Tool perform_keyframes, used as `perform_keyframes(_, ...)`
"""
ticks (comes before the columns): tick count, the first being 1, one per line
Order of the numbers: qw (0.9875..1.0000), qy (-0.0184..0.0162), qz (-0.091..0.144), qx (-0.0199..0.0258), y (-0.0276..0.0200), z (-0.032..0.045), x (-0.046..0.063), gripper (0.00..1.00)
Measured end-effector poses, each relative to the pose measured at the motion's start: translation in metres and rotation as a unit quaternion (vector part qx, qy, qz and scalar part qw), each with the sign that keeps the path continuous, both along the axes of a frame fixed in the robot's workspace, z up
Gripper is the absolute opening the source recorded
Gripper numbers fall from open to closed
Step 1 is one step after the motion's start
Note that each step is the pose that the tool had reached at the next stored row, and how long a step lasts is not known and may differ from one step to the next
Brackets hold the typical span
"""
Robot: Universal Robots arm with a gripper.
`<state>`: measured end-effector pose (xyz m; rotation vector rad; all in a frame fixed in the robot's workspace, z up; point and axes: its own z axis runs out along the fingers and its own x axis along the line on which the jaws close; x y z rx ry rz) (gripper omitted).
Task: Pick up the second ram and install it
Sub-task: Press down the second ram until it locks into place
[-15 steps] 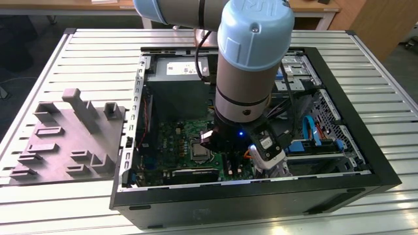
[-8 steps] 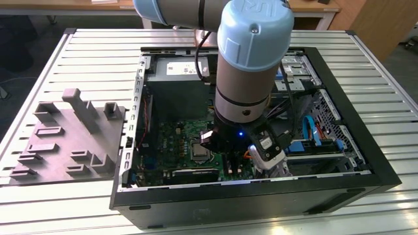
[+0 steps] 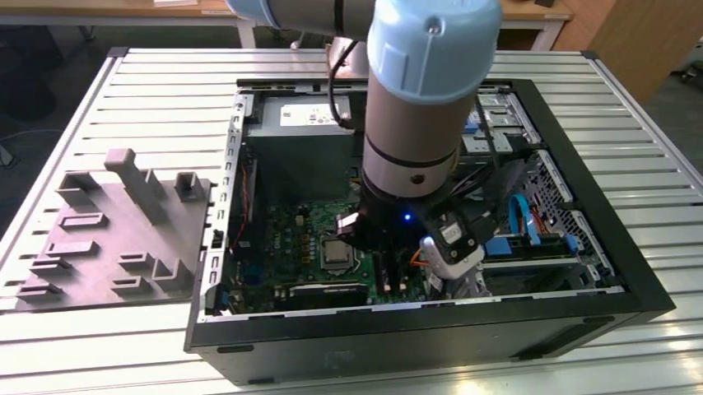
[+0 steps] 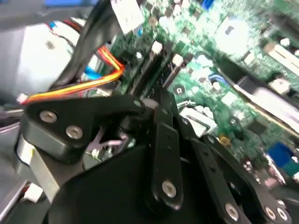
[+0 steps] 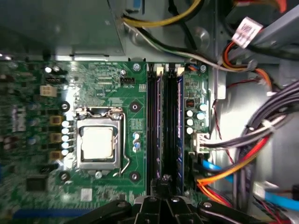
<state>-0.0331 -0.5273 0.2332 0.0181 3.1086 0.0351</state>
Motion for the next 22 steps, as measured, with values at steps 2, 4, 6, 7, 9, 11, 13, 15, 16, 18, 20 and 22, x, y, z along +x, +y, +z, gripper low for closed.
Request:
perform_keyframes(2,1.0000,0.0000,0.000,0.0000,-0.0001,0.0078,0.000,0.10)
perform_keyframes(4,1.0000,0.0001,0.000,-0.0002,-0.0001,0.0143,0.000,0.10)
perform_keyframes(6,1.0000,0.0000,0.000,-0.0001,0.0000,0.0148,0.000,0.10)
perform_keyframes(7,1.0000,0.0000,0.000,0.0001,0.0000,0.0148,0.000,0.10)
perform_keyframes(9,1.0000,0.0000,0.000,0.0002,0.0009,0.0149,0.000,0.10)
perform_keyframes(11,1.0000,0.0000,0.000,0.0003,0.0041,0.0147,0.000,0.10)
perform_keyframes(13,1.0000,0.0000,0.000,0.0004,0.0078,0.0145,0.000,0.10)
perform_keyframes(15,1.0000,0.0000,0.000,0.0005,0.0118,0.0143,0.000,0.10)
perform_keyframes(16,1.0000,0.0000,0.000,0.0006,0.0140,0.0141,0.000,0.10)
perform_keyframes(18,1.0000,0.0000,0.000,0.0009,0.0178,0.0139,-0.001,0.10)
perform_keyframes(20,1.0000,0.0000,0.000,0.0011,0.0216,0.0139,-0.001,0.10)
perform_keyframes(22,1.0000,0.0000,0.000,0.0014,0.0254,0.0139,-0.001,0.10)
